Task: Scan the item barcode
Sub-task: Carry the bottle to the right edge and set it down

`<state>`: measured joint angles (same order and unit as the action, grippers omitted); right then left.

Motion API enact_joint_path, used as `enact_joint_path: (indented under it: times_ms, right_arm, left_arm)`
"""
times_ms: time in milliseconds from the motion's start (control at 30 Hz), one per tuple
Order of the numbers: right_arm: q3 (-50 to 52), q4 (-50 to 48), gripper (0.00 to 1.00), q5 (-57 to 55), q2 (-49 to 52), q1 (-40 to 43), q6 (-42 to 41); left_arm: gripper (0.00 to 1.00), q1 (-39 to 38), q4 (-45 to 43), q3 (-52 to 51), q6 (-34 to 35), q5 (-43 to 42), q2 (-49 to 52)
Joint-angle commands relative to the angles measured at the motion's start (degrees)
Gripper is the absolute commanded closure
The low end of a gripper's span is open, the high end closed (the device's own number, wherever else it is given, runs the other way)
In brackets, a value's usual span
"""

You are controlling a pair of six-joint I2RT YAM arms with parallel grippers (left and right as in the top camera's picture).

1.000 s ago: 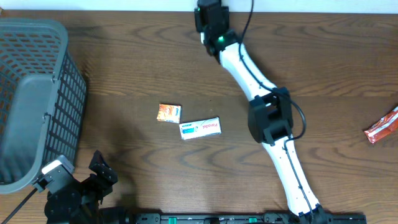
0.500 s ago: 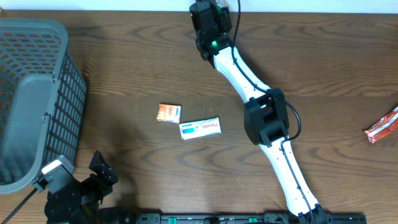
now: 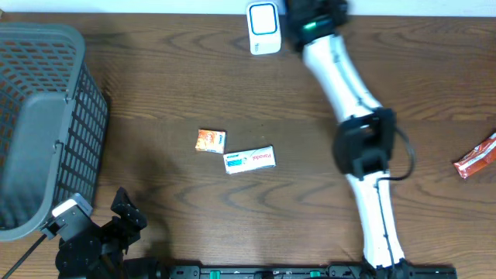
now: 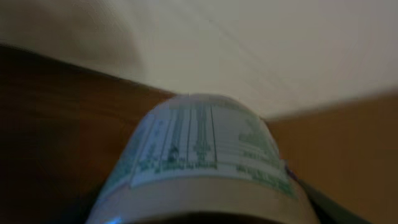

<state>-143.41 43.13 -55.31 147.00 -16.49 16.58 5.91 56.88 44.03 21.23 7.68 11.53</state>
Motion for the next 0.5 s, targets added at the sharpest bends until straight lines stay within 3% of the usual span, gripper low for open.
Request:
enact_joint_path:
  times_ms: [0,333,467]
  right_arm:
    - [-0.28,5.60,0.54,-3.63,-1.90,7.69,-7.63]
    - [14.73,9.57,0.50,-2.56,-1.90,27.76,-13.44]
    - [19.21,10.75,0.46,5.29,-1.90,33.11,-19.28]
  left_arm:
    - [0.12,0.24,0.11,0.00,0.50,0.48,-0.04]
    - [0.13,0.24,0.11,0.00,0.50,0.48,-0.04]
    - [0.13,0.24,0.11,0.00,0.50,0.48,-0.04]
